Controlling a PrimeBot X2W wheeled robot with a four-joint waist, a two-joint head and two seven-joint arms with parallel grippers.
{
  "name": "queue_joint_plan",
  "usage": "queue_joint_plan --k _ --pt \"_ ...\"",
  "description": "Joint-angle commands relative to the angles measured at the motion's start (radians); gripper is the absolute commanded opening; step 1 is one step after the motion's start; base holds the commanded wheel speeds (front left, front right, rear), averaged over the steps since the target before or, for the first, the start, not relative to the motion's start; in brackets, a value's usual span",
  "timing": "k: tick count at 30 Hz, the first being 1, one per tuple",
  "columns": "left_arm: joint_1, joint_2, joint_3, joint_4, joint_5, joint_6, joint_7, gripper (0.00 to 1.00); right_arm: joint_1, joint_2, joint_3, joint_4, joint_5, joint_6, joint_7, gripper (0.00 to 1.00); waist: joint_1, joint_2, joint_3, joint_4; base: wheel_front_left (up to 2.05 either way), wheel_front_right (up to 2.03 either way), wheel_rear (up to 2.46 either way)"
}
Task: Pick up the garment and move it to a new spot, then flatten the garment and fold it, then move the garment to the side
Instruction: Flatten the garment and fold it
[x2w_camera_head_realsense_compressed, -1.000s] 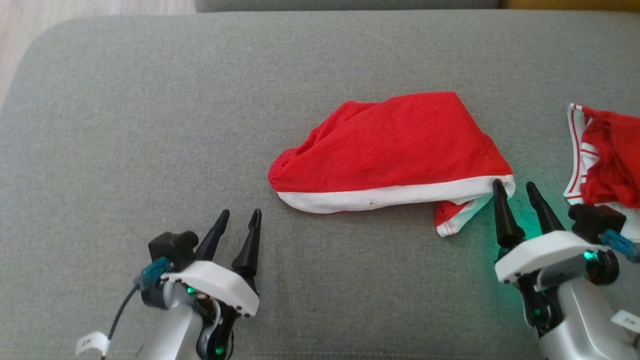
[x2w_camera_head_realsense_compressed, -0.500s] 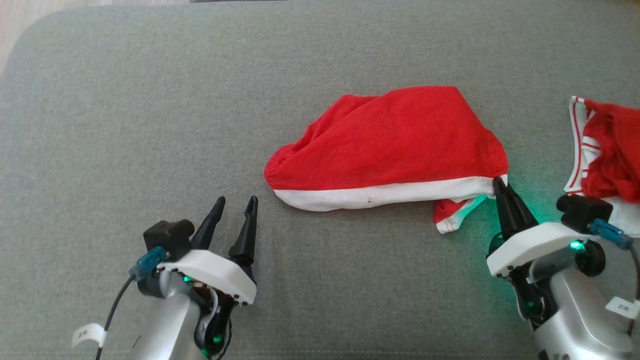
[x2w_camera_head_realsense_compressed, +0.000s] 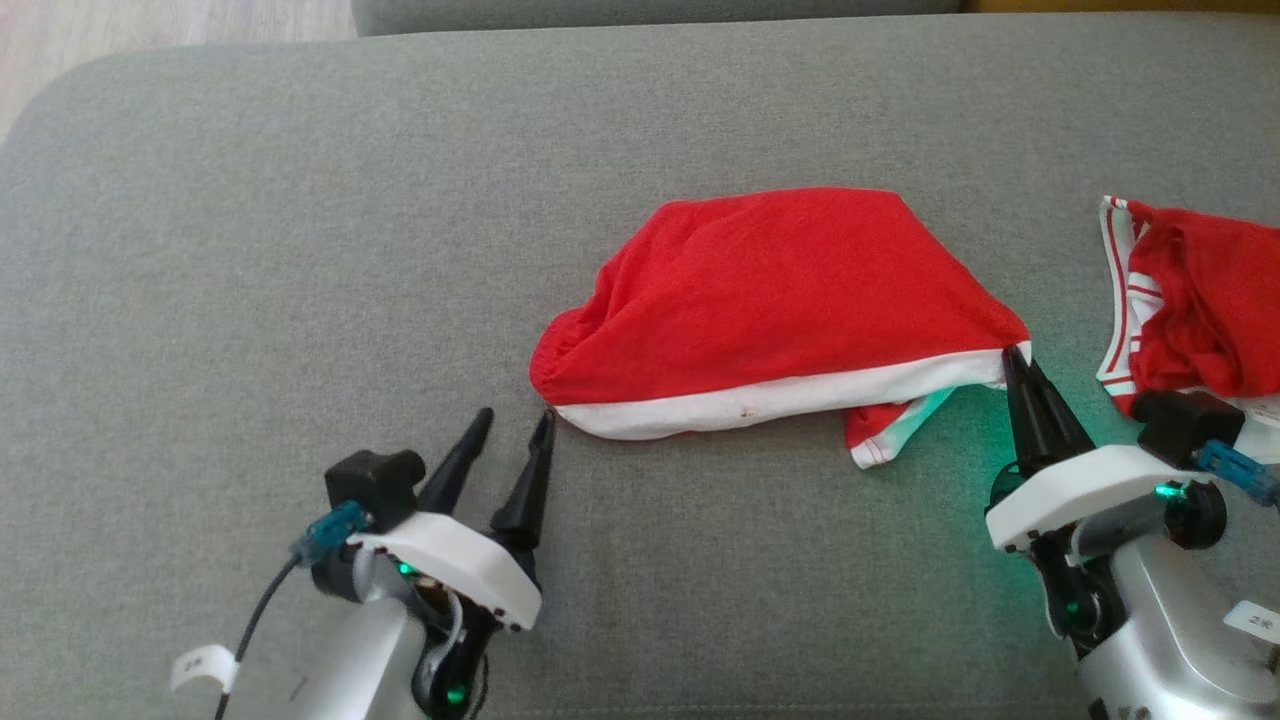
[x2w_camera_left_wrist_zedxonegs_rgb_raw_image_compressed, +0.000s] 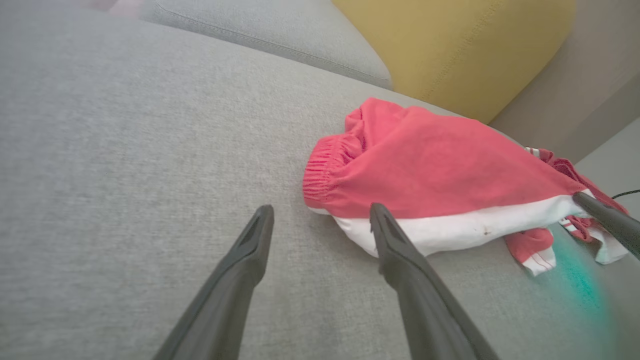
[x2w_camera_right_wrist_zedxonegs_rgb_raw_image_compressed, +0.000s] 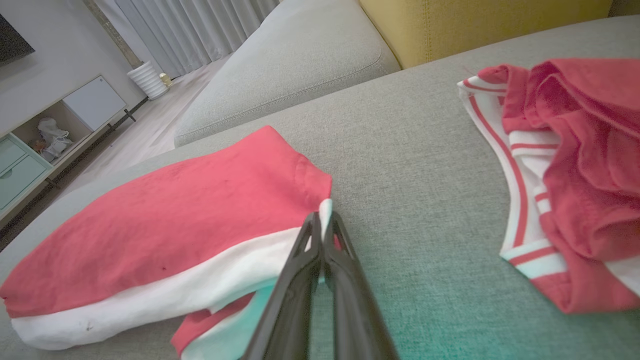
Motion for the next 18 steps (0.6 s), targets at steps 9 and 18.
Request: queue_joint_plan --k 9,18 --pt "-0.059 0.012 -0.088 0.008 -0.099 -0.022 0.024 1.00 -0.040 -0.007 0.019 -0.038 -0.024 -0.001 0.005 0.00 0.0000 0.0000 0.008 -0.013 0.00 0.00 0.00" --pt "-0.119 0.021 -0.147 0.062 -0.159 -0.023 0.027 1.00 -0.052 -0.005 0.033 -0.046 -0.029 -0.001 0.012 0.00 0.0000 0.0000 0.022 -0.027 0.00 0.00 0.00"
